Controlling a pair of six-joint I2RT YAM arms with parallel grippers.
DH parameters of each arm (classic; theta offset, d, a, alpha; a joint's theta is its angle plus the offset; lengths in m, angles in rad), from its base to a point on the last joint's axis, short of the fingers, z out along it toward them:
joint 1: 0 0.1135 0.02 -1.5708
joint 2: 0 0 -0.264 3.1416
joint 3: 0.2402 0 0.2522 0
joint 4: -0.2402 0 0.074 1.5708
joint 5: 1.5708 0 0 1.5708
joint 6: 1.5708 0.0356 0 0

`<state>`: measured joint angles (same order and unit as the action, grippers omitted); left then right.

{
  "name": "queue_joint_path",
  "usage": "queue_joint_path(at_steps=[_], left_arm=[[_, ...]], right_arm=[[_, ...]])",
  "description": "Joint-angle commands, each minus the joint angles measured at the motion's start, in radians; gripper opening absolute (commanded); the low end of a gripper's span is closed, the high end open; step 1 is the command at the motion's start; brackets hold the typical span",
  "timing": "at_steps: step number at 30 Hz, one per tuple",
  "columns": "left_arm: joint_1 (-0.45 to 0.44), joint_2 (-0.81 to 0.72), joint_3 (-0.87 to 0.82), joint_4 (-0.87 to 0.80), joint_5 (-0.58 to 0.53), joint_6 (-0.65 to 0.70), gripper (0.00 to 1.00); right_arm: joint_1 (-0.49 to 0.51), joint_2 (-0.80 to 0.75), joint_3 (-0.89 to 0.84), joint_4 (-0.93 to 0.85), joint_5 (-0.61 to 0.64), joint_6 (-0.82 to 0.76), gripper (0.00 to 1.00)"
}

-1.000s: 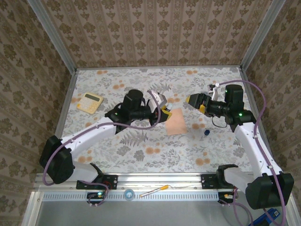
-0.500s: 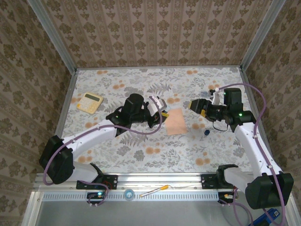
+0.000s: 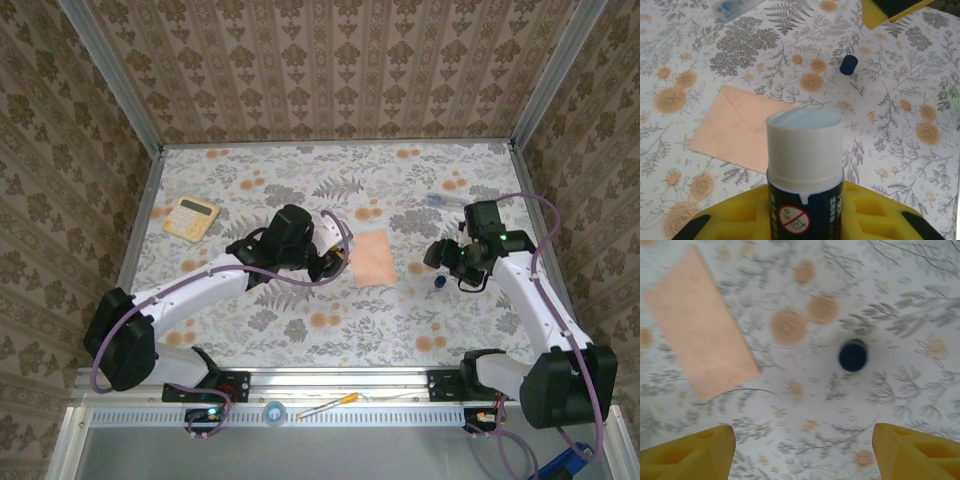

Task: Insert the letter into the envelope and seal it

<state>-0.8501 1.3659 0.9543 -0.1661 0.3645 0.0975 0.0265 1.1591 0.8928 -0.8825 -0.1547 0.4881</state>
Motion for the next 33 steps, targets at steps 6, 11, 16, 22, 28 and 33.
queue_joint_path(at_steps=[6,11,16,22,28,33], left_arm=[[-0.01,0.015,-0.012,-0.019,-0.033,-0.045,0.0],[-0.01,0.036,-0.009,0.006,-0.023,-0.069,0.0],[-0.01,0.05,0.002,0.0,-0.015,-0.079,0.0],[-0.01,0.048,0.001,0.002,-0.018,-0.087,0.0],[-0.011,0.048,0.002,-0.002,-0.024,-0.093,0.0],[-0.01,0.048,0.003,-0.006,-0.025,-0.093,0.0]], right_arm=[[0.001,0.083,-0.051,0.008,0.142,-0.022,0.65],[0.002,0.164,-0.071,0.061,0.154,-0.027,0.61],[0.001,0.198,-0.079,0.112,0.15,-0.035,0.58],[0.001,0.257,-0.056,0.135,0.144,-0.04,0.56],[0.004,0.297,-0.046,0.153,0.144,-0.039,0.54],[0.006,0.302,-0.046,0.165,0.145,-0.037,0.5]])
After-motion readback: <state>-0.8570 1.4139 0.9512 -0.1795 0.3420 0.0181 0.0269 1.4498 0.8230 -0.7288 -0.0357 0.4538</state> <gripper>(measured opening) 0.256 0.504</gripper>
